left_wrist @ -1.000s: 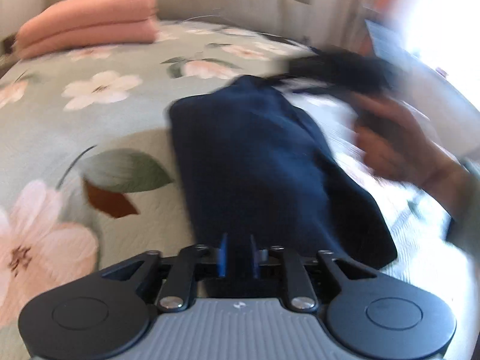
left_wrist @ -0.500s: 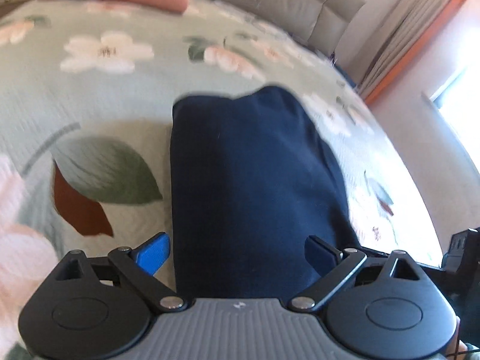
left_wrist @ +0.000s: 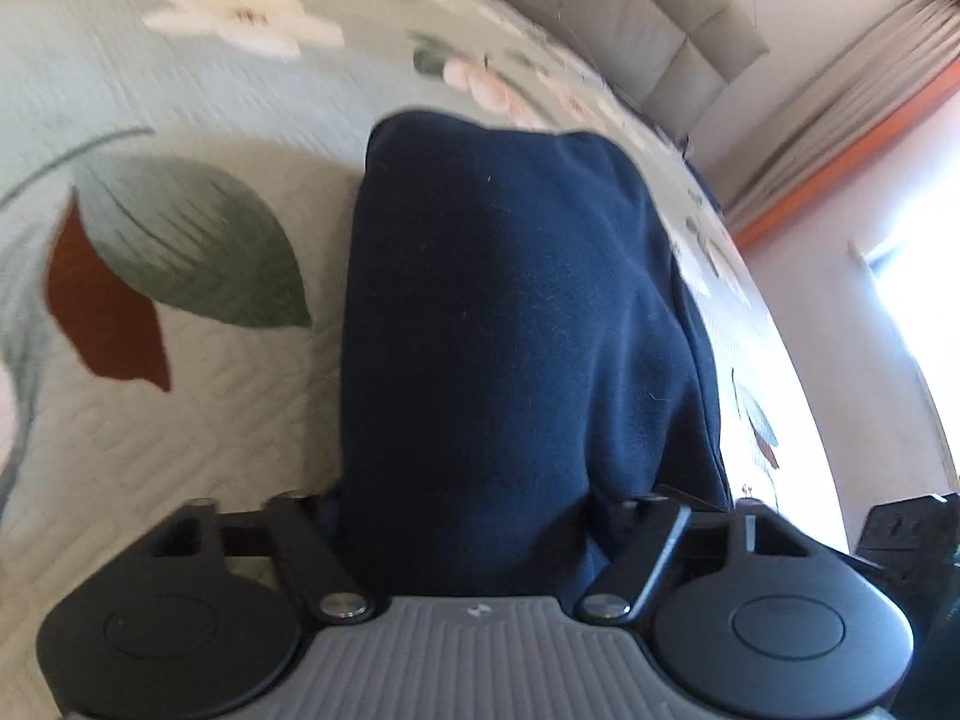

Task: Fold large clothes

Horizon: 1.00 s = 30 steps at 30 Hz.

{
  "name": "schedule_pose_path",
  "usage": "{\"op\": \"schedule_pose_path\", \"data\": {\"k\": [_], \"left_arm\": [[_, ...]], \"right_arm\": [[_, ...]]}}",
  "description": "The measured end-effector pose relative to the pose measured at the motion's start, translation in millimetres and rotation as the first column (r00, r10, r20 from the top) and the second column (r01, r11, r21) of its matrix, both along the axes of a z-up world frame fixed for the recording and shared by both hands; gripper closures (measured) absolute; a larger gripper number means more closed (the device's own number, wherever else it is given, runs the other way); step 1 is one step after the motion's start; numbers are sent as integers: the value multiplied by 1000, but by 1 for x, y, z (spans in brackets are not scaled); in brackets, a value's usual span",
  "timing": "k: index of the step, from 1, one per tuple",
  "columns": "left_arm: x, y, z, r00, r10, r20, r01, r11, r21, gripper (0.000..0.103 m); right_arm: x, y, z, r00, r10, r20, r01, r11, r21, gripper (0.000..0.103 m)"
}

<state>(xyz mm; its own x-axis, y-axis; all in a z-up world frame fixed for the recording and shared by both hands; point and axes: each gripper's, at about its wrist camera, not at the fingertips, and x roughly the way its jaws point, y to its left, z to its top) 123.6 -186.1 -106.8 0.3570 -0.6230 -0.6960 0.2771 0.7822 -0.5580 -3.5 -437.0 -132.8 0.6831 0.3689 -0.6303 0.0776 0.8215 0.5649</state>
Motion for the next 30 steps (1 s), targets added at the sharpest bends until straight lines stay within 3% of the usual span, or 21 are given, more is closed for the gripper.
{"op": "schedule_pose_path", "data": {"k": [4, 8, 13, 19, 21, 24, 30], "left_arm": [[-15, 0, 26, 997, -9, 75, 12, 1000, -28, 51], [-37, 14, 71, 983, -47, 180, 62, 995, -80, 52], [-81, 67, 118, 979, -34, 203, 74, 979, -192, 52], [-160, 136, 151, 970, -13, 242, 62, 978, -200, 51], [-187, 156, 147, 973, -10, 229, 55, 980, -189, 51], [-222, 181, 123, 977, 7, 212, 30, 985, -171, 51], [-269, 207, 13, 995, 15, 94, -7, 996, -84, 47]], "right_arm": [[-13, 10, 20, 998, -29, 49, 30, 999, -15, 59], [-33, 21, 60, 992, -27, 122, 27, 1000, 0, 60], [-83, 56, 130, 975, 2, 223, 6, 999, -36, 60], [-158, 120, 172, 966, 64, 251, -46, 996, -78, 60], [-181, 139, 172, 966, 85, 243, -65, 994, -90, 60], [-207, 158, 149, 974, 118, 195, -104, 991, -80, 60], [-229, 183, 51, 988, 151, 10, -150, 987, -56, 60]]}}
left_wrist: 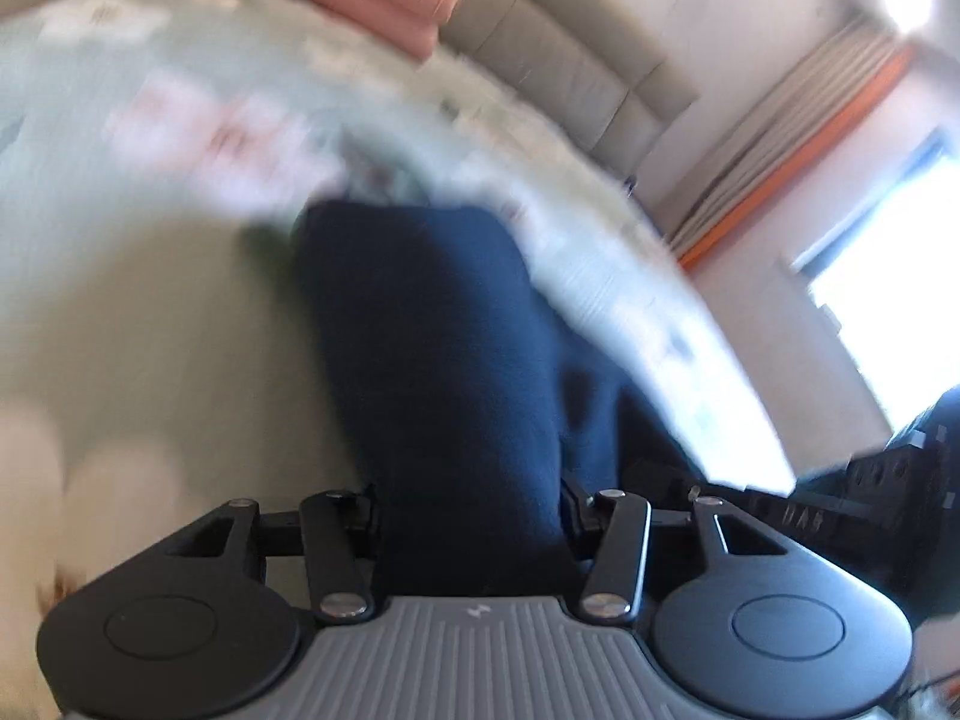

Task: Fold large clothes

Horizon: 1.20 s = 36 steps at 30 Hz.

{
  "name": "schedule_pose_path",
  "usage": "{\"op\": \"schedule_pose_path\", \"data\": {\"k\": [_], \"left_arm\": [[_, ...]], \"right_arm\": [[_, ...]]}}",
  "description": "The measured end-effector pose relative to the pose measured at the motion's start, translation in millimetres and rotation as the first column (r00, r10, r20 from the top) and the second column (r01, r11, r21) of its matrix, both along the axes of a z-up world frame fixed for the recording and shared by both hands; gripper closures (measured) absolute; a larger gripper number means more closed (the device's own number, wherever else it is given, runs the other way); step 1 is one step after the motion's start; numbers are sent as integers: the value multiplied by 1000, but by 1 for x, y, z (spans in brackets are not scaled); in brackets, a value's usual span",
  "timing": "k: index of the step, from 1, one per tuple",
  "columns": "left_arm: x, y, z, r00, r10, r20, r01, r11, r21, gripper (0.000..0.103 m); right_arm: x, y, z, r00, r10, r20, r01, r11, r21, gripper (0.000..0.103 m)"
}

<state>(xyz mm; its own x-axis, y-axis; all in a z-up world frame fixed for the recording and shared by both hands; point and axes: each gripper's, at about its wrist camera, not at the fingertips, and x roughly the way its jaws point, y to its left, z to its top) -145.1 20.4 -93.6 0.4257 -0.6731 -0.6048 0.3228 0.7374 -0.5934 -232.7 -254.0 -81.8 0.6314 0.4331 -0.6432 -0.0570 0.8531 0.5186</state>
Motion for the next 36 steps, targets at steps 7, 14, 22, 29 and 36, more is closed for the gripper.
{"op": "schedule_pose_path", "data": {"k": [7, 14, 22, 29, 36], "left_arm": [[-24, 24, -17, 995, 11, 104, -5, 998, -62, 46], [-79, 63, 46, 955, 50, 293, -70, 996, 58, 70], [-79, 7, 99, 885, -153, 440, 102, 985, 137, 78], [-61, -15, 21, 908, -331, 258, 289, 939, 188, 92], [-59, 3, 19, 902, -387, 192, 379, 922, 80, 92]], "right_arm": [[-28, -11, -25, 992, -111, 62, 104, 989, 110, 46], [-97, -12, 27, 951, -264, 158, 262, 964, 36, 40], [-34, 52, 103, 941, -141, 308, 195, 969, -152, 61], [108, 103, 44, 984, 34, 176, 12, 967, -255, 95], [210, 35, -31, 965, -240, -107, 209, 947, -242, 103]]}}
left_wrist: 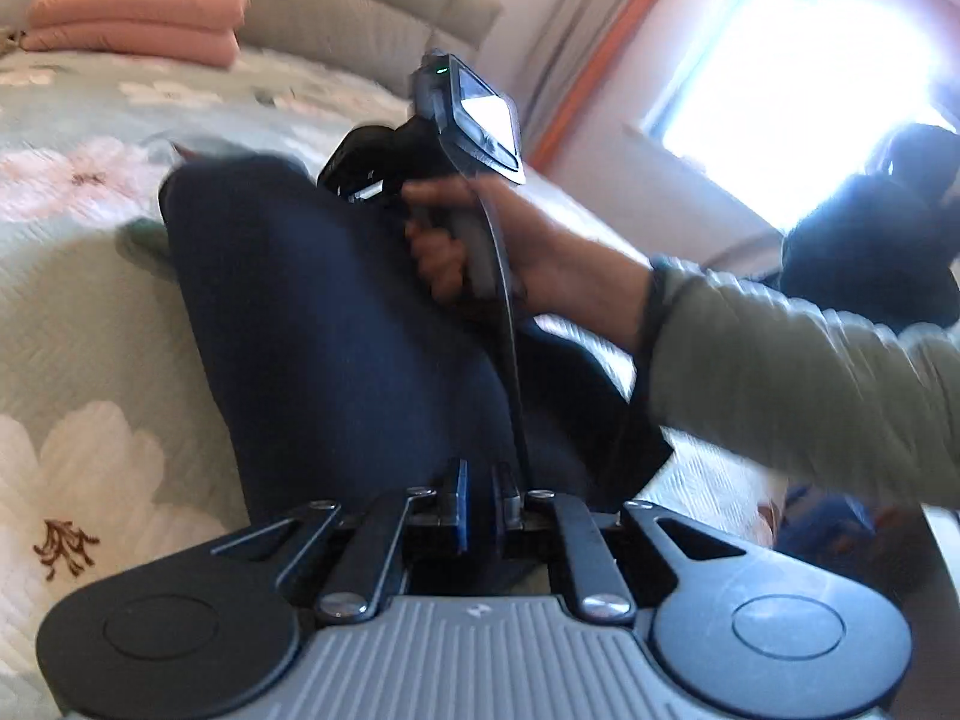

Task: Fold large clothes

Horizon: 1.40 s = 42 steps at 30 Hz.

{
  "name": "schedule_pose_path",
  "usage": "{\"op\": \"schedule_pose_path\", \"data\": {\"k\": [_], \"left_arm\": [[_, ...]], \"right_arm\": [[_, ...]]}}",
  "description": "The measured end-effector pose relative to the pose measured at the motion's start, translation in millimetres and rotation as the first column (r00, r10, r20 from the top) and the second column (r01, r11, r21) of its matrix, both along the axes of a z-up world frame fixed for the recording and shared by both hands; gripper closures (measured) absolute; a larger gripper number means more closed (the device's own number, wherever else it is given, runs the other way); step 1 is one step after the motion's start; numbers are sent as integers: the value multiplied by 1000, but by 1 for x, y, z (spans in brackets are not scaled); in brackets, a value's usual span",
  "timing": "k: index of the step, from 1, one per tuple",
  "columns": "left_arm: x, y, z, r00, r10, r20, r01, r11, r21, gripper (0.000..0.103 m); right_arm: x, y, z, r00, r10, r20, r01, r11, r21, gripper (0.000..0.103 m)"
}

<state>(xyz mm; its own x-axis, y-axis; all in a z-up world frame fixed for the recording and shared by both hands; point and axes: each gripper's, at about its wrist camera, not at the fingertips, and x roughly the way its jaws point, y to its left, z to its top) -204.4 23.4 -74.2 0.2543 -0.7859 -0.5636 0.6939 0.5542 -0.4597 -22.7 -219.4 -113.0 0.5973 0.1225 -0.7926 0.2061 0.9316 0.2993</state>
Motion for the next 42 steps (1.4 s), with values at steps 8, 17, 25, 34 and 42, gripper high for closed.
{"op": "schedule_pose_path", "data": {"k": [8, 17, 25, 34, 42], "left_arm": [[22, 12, 49, 997, 51, -51, -49, 998, 41, 92], [4, 13, 22, 995, 98, 9, -98, 988, 118, 90], [-68, 20, 85, 943, 146, 300, -218, 950, 225, 86], [-171, 40, 201, 808, 210, 550, -373, 905, 202, 26], [-224, 23, 253, 652, 243, 718, -594, 753, 284, 0]], "right_arm": [[-141, -15, 99, 983, 81, 163, -70, 995, -72, 87], [-258, 20, 50, 989, 113, 97, -89, 971, -222, 95], [-335, 23, 62, 992, -111, 63, 123, 965, -233, 90], [-419, 55, 180, 958, -191, 212, 218, 969, -112, 23], [-430, 133, 242, 972, -103, 210, 168, 931, -323, 7]]}}
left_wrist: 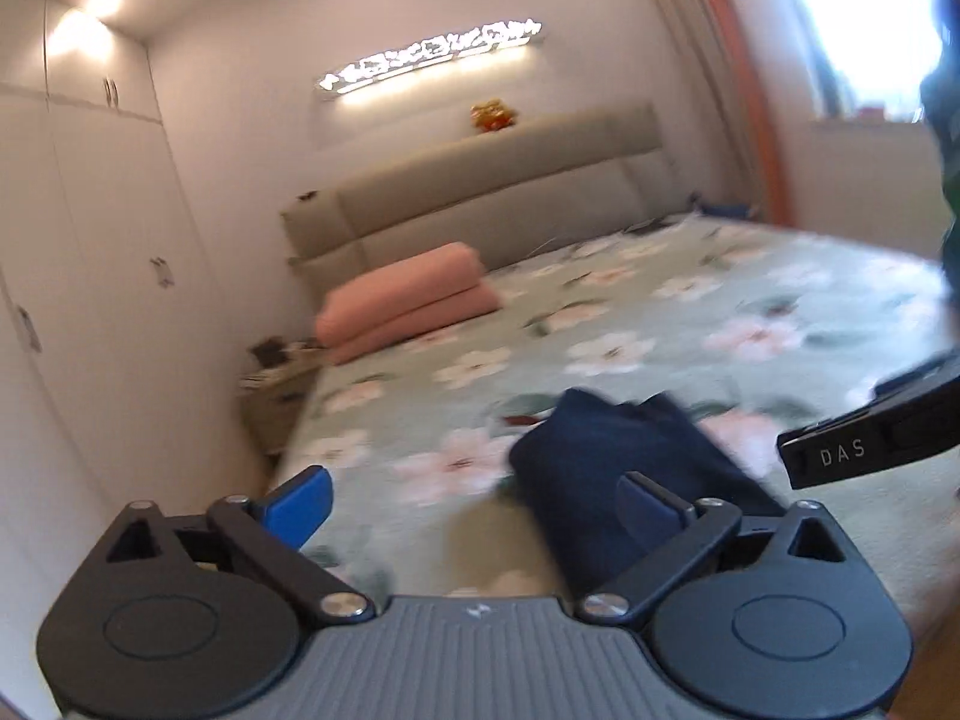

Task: Fold large clothes

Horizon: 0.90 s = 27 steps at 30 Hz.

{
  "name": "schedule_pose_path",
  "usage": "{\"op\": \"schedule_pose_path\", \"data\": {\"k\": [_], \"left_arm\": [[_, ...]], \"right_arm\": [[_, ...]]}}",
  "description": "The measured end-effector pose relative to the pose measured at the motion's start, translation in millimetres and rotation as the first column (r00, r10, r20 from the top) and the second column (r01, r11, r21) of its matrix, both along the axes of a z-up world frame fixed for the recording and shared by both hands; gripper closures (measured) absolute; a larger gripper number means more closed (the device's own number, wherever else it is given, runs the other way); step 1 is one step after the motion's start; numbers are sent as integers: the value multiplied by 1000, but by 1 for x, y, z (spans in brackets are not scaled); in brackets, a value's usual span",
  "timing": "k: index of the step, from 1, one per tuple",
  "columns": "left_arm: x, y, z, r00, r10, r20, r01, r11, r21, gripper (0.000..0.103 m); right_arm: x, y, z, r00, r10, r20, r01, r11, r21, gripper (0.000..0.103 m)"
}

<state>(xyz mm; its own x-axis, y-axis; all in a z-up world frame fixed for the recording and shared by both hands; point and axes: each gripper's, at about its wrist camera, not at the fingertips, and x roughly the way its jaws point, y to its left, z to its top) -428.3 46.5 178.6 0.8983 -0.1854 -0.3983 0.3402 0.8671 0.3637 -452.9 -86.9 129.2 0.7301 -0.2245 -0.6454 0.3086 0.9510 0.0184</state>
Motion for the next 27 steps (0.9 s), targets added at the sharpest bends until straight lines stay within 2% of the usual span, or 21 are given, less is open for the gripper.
{"op": "schedule_pose_path", "data": {"k": [2, 4, 6, 10, 17, 27], "left_arm": [[-9, -1, 1, 998, 47, 44, -50, 997, 60, 0], [-17, 1, 1, 996, 69, 56, -73, 994, 84, 0], [-19, 6, -2, 997, 71, 25, -73, 995, 71, 0], [-9, 21, -9, 991, 105, -81, -106, 994, -1, 0], [18, 44, -23, 956, 154, -250, -178, 981, -75, 0], [28, 44, -39, 926, 159, -344, -198, 977, -81, 0]], "right_arm": [[-6, 11, 4, 1000, 3, 9, -2, 999, -42, 6], [-13, 15, 5, 1000, 15, 9, -15, 999, -41, 5], [-16, 15, 1, 1000, 17, -12, -17, 1000, -20, 5], [-18, 16, -7, 999, 9, -52, -9, 1000, 5, 5], [-17, 28, -17, 996, 27, -90, -24, 999, 28, 5], [-8, 32, -29, 991, 49, -124, -40, 997, 72, 5]]}}
